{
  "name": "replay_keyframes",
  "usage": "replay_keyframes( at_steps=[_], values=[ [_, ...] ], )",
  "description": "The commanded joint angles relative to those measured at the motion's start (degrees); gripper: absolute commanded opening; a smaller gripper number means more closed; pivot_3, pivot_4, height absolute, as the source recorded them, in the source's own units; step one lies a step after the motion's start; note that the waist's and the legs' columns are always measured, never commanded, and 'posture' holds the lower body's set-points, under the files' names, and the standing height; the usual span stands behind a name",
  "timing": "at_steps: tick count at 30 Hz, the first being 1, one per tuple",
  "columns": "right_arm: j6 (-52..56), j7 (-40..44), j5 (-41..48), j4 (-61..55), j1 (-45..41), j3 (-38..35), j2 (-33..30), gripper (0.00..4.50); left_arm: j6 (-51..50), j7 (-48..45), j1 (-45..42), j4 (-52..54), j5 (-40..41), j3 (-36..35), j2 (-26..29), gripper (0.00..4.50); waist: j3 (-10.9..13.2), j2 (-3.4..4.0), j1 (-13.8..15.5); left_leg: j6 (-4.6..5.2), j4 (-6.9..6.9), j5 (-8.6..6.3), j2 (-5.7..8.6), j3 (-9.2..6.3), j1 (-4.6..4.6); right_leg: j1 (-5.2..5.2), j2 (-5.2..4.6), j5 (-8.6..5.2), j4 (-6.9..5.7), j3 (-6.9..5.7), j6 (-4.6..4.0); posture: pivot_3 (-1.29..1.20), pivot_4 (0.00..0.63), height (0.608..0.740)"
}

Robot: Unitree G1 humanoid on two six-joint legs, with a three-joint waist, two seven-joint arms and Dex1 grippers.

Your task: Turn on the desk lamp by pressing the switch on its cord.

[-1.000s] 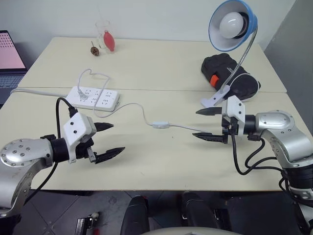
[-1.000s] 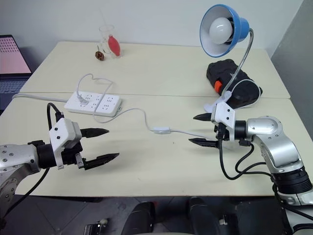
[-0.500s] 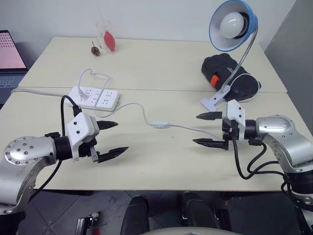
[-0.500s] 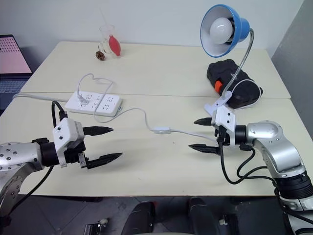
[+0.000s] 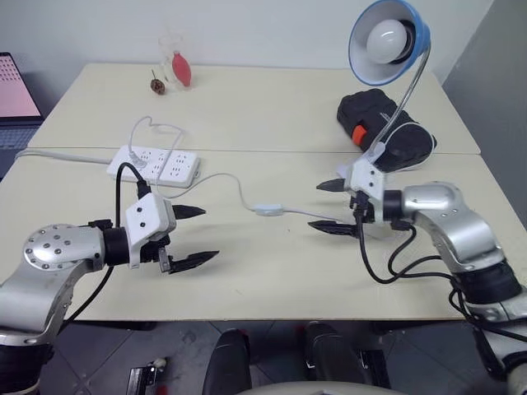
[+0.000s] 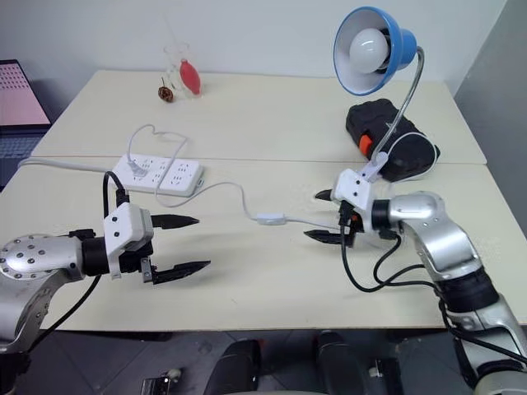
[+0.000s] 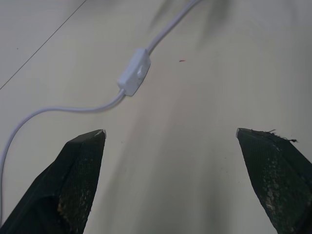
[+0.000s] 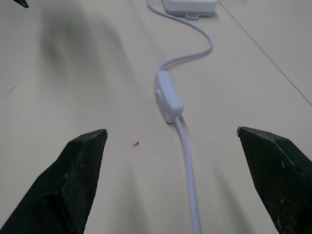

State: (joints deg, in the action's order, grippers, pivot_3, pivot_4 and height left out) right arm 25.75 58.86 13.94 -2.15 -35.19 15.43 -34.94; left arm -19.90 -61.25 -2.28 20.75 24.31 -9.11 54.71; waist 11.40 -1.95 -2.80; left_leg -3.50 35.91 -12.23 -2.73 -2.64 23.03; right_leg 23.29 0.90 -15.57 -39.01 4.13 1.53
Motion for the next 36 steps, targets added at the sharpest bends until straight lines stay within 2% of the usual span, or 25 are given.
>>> replay_keyframes(
  at_steps=[1,5,9,20,23,30,31,32,34,36],
  values=[
    [-3.5,1.6,-3.0,8.9,-6.3,2.4,3.6,4.47,1.3,-0.2,-0.1,0.6,-0.5,-0.2,-0.1,4.50,0.0,0.00,-0.1,0.00,-0.01,0.00,0.00,0.00,0.00,-0.01,0.00,0.03,0.00,-0.01,0.05,0.00,0.150,0.740],
    [-7.8,3.6,-6.9,21.4,-12.6,5.7,8.5,4.47,0.6,0.1,-0.7,1.2,0.2,0.0,-0.7,4.50,0.0,0.01,-0.4,0.00,-0.04,0.00,0.00,-0.03,0.00,0.00,0.00,0.06,-0.01,-0.03,0.10,0.00,0.150,0.740],
    [-9.9,6.2,-8.7,28.7,-16.3,7.1,11.7,4.47,0.3,0.3,-1.3,1.4,0.1,0.6,-1.2,4.50,0.0,0.02,-0.4,0.00,-0.05,0.00,0.00,-0.06,0.02,0.01,0.02,0.05,-0.02,-0.05,0.08,0.00,0.150,0.740],
    [-14.0,7.7,-11.7,36.9,-18.8,7.1,16.6,4.47,-0.5,1.2,-2.2,2.4,-0.1,1.7,-1.2,4.50,0.0,0.04,-0.5,0.00,-0.05,0.00,0.00,-0.10,0.02,0.00,0.02,0.06,-0.06,-0.05,0.08,0.00,0.150,0.740],
    [-14.3,7.5,-11.8,37.9,-19.1,6.8,17.5,4.03,-1.2,1.3,-2.4,2.7,0.0,2.0,-1.3,4.50,0.0,0.04,-0.5,0.00,-0.04,0.00,0.00,-0.11,0.01,0.00,0.03,0.06,-0.07,-0.06,0.09,0.00,0.150,0.740],
    [-16.2,7.1,-13.2,40.1,-19.4,6.5,18.5,2.38,-1.7,1.5,-3.0,2.7,0.0,2.3,-1.3,4.50,0.0,0.05,-0.5,0.00,-0.04,0.00,0.00,-0.11,0.02,0.00,0.03,0.06,-0.06,-0.06,0.08,0.00,0.150,0.740],
    [-16.6,7.0,-13.5,40.4,-19.4,6.6,18.7,2.27,-1.8,1.5,-3.1,2.7,0.0,2.3,-1.4,4.50,0.0,0.05,-0.5,0.00,-0.04,0.00,0.00,-0.11,0.02,0.00,0.03,0.06,-0.06,-0.06,0.08,0.00,0.150,0.740],
    [-17.1,6.9,-13.7,40.7,-19.4,6.8,18.7,1.87,-1.9,1.6,-3.2,2.7,0.0,2.4,-1.4,4.50,0.0,0.05,-0.5,0.00,-0.04,0.00,0.00,-0.11,0.01,0.00,0.03,0.06,-0.07,-0.06,0.08,0.00,0.150,0.740],
    [-17.9,7.1,-14.2,40.7,-19.2,7.0,18.7,1.56,-2.1,1.7,-3.3,2.9,0.0,2.5,-1.5,4.50,0.0,0.05,-0.5,0.00,-0.04,0.00,0.00,-0.12,0.01,0.00,0.03,0.06,-0.07,-0.07,0.09,0.00,0.150,0.740],
    [-19.0,7.2,-14.7,40.6,-19.1,7.1,18.6,0.91,-2.1,1.8,-3.4,2.8,0.0,2.5,-1.7,4.50,0.0,0.05,-0.5,0.00,-0.05,0.00,0.00,-0.12,0.01,0.00,0.03,0.06,-0.07,-0.06,0.09,0.00,0.150,0.740]
  ],
)
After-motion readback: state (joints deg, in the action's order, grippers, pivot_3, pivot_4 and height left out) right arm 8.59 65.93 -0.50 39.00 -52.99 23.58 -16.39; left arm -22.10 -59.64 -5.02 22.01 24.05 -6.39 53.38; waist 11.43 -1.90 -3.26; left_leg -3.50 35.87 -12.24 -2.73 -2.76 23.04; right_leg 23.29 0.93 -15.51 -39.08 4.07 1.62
